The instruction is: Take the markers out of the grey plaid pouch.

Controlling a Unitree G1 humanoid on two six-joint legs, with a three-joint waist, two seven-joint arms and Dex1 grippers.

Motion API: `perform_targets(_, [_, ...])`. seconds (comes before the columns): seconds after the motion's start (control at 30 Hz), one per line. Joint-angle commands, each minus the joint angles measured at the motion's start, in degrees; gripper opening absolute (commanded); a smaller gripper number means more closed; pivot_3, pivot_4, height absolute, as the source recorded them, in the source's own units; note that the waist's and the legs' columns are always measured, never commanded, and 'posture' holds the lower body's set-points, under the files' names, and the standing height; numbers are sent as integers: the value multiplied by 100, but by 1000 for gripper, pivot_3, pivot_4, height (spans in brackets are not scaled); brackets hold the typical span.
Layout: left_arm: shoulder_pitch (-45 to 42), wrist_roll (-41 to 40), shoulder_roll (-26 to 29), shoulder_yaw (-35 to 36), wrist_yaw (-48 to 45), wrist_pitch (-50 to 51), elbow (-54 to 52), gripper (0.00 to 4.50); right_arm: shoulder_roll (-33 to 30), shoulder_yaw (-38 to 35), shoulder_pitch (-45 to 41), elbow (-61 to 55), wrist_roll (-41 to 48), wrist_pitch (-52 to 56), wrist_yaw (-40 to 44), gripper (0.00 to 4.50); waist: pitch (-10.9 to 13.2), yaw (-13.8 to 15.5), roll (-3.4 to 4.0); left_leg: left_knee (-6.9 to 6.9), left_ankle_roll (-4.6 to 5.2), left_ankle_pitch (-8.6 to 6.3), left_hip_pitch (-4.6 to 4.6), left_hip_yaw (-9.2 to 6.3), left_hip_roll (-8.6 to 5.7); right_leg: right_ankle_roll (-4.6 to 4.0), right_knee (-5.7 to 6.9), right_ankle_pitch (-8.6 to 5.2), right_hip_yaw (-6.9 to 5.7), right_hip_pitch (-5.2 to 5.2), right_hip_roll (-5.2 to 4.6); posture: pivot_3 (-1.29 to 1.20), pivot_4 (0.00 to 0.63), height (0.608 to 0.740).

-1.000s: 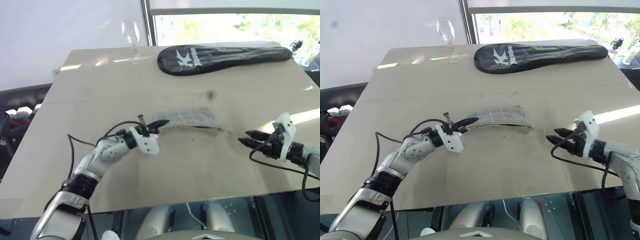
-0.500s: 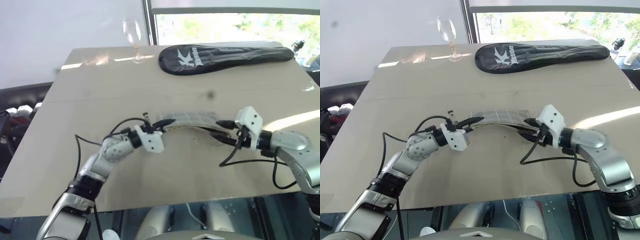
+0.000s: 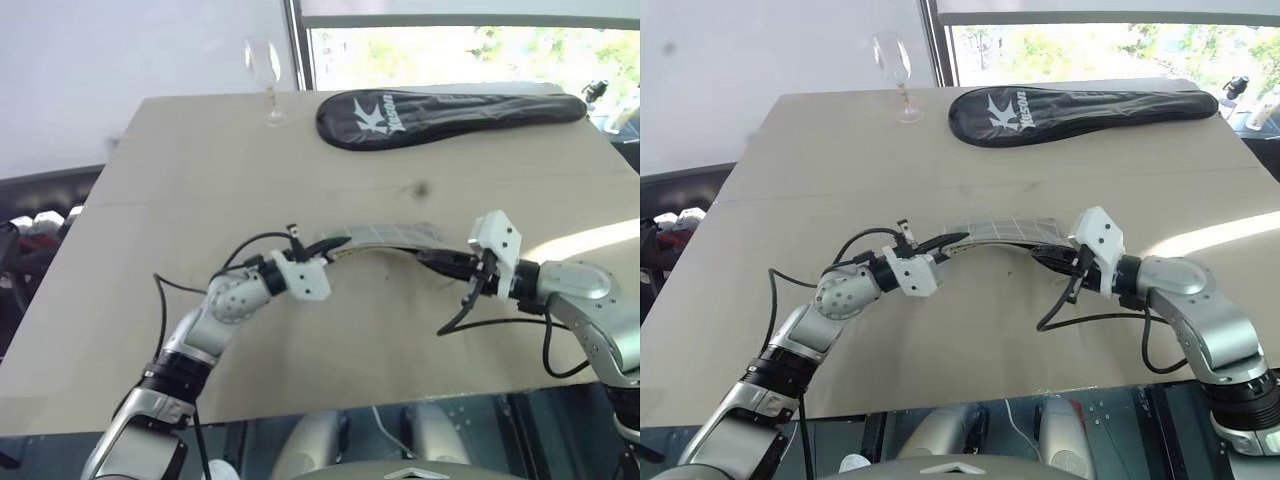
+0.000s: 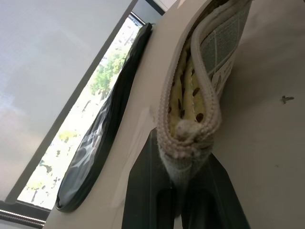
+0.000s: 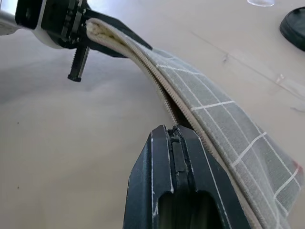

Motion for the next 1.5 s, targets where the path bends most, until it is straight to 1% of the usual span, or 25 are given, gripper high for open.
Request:
perform_targets(0.03, [-75,-248,-37,158,-67,13,-353,0,152,-96,-72,231,-192,-294,-193,21,0,-2,0,0,0,0,1,0,0,0,0,0,0,1,0,0,150,740])
perform_targets(0.17, [-51,-466,-56,143,-292,75,-458,0,276,-124,-202,586,-387,-447,-320,21,0,-8,1,0,0,0,2,1,0,0,2,0,1,0,1,0,150,740])
perform_targets(0.43, [-59,-1129,-236,212,-757,782,-814,0,82,215,-410,749,-808,-573,-26,21,0,-12,1,0,0,0,1,1,0,0,2,0,1,-1,1,0,150,740])
perform_targets(0.53, [98,-1689,-262,206,-1103,1462,-1212,0,-362,564,-698,632,-1160,-511,342,888,2,-26,4,0,0,0,1,4,0,0,2,0,4,-2,1,0,150,740])
perform_targets(0.67, [296,-2263,-239,233,-1462,2362,-1748,0,-847,722,-1024,448,-1287,-364,706,2847,3,-15,3,0,0,0,1,0,2,0,2,0,1,-1,2,0,150,740])
perform_targets(0.73, [410,-2496,-166,214,-1665,2712,-1994,0,-1095,791,-1185,355,-1407,-357,902,3394,4,-16,5,0,0,0,-1,1,3,0,1,0,1,-3,2,0,150,740])
perform_targets(0.77, [473,-2624,-147,220,-1747,2907,-2118,0,-1242,840,-1250,274,-1425,-322,1034,3993,5,-15,4,0,0,0,0,1,3,0,1,0,1,-2,2,0,150,740])
perform_targets(0.8, [526,-2729,-135,231,-1809,3086,-2222,0,-1367,890,-1303,199,-1440,-303,1157,4277,5,-14,4,0,0,0,-2,1,3,0,-1,0,1,-2,2,0,150,740])
perform_targets(0.83, [573,-2848,-120,236,-1885,3282,-2311,0,-1460,954,-1370,129,-1477,-308,1264,4420,5,-11,5,0,0,0,-2,1,3,0,-2,0,1,-1,2,0,150,740])
perform_targets(0.9, [636,-3050,-111,261,-1985,3640,-2460,0,-1528,1037,-1513,-43,-1457,-221,1399,4420,6,-11,4,0,0,0,-2,1,3,0,-3,0,0,-1,1,0,150,740])
perform_targets(1.07, [617,-3396,-191,364,-2035,4259,-2651,0,-1390,1094,-1925,-420,-1159,332,1554,4420,8,-11,1,0,0,0,-1,0,4,0,-3,0,3,-1,1,0,150,740])
perform_targets(1.23, [601,-3220,-174,353,-2146,4105,-2500,0,-1177,179,-2223,-874,398,1722,1569,4420,10,4,-1,0,0,0,-6,-4,4,-1,-8,0,5,-1,0,0,150,740])
perform_targets(1.33, [602,-3217,-223,341,-2194,4111,-2473,0,-932,-298,-2188,-933,1289,2423,1334,4420,11,10,-4,0,0,0,-10,-14,4,-2,-15,1,9,2,-3,0,150,740])
perform_targets(1.37, [596,-3206,-245,331,-2206,4101,-2449,0,-755,-492,-2148,-880,1601,2668,1150,4420,11,9,-4,0,0,0,-11,-16,3,-2,-15,1,9,2,-3,0,150,740])
perform_targets(1.47, [553,-3161,-307,323,-2233,4064,-2353,0,-508,-868,-1994,-678,2064,3062,778,3678,12,7,-5,-1,0,0,-10,-15,3,-2,-14,1,11,1,-4,0,150,740])
perform_targets(1.5, [549,-3150,-326,330,-2244,4060,-2339,0,-476,-939,-1962,-638,2150,3135,675,3236,12,7,-5,-1,0,0,-10,-16,3,-3,-13,1,9,1,-3,0,150,740])
